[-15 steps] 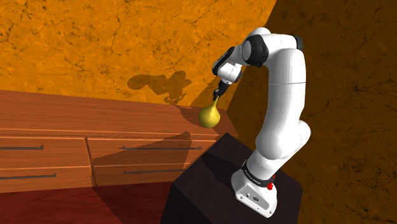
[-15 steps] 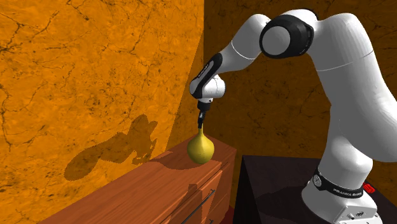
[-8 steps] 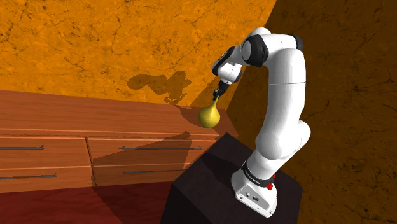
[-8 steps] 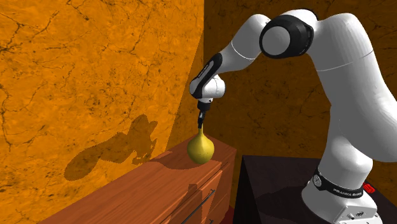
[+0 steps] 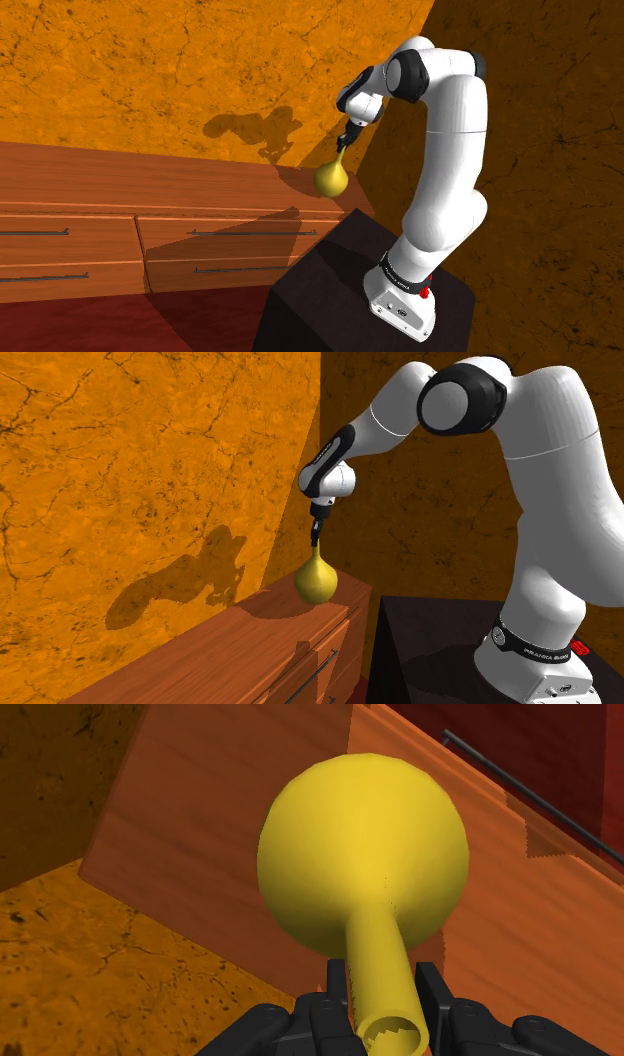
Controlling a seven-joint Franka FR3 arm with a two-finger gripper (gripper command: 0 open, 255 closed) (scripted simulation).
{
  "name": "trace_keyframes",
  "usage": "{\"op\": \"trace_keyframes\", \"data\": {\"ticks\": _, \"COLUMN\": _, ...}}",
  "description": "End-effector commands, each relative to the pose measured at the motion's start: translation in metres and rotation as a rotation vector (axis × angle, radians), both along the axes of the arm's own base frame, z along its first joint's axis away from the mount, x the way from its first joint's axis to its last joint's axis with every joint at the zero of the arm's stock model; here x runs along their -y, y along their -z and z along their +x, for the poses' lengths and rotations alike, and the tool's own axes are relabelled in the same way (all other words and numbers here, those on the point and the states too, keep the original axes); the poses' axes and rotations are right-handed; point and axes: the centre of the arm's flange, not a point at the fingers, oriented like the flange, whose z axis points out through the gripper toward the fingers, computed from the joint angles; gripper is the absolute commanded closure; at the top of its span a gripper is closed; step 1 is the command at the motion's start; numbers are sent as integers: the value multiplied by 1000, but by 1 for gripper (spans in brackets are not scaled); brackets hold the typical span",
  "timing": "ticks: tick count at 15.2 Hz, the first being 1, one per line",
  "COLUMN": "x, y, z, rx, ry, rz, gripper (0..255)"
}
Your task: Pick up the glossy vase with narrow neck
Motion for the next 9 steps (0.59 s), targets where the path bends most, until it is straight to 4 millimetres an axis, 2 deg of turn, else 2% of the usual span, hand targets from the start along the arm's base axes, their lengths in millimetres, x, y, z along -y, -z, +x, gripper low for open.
{"op": "trace_keyframes", "data": {"ticks": 1, "x": 1, "y": -12, "z": 0, "rx": 1, "ry": 0, "rz": -1, "gripper": 255}}
{"op": "trace_keyframes", "data": {"ticks": 9, "x": 1, "y": -49, "z": 0, "rx": 1, "ry": 0, "rz": -1, "gripper": 255}}
